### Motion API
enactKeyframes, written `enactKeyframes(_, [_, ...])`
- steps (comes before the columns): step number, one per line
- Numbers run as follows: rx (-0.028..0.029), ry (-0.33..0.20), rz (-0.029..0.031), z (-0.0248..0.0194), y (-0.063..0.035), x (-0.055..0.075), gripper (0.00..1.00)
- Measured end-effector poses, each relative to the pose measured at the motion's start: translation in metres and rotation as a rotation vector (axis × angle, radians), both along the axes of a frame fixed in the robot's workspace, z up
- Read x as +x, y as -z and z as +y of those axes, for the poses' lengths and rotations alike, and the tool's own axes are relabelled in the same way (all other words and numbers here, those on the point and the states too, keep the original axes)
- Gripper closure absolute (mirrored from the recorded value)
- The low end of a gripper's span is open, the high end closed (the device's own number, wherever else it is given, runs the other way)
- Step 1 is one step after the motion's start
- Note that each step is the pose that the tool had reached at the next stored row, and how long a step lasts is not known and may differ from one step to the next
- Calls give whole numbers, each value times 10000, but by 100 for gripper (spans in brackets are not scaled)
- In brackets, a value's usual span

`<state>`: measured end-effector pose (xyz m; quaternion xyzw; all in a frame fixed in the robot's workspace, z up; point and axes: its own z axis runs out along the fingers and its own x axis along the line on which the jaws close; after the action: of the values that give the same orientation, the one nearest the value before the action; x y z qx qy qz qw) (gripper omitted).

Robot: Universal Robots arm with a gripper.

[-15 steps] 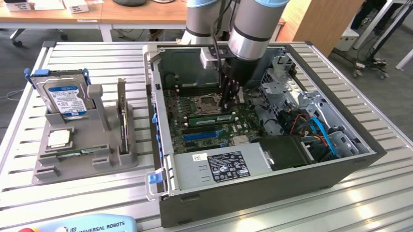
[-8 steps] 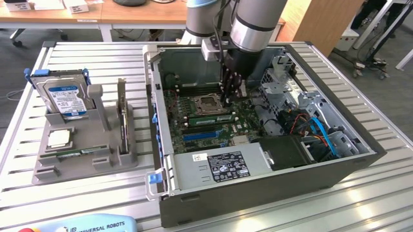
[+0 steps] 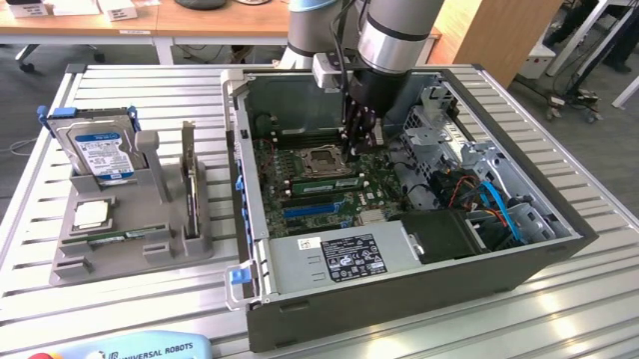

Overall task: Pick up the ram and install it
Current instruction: 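Press down the ram until it locks into place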

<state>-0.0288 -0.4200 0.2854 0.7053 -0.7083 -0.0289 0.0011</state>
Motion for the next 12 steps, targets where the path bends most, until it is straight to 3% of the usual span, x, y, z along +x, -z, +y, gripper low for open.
enactKeyframes(12, [0, 0, 0, 0, 0, 0, 76])
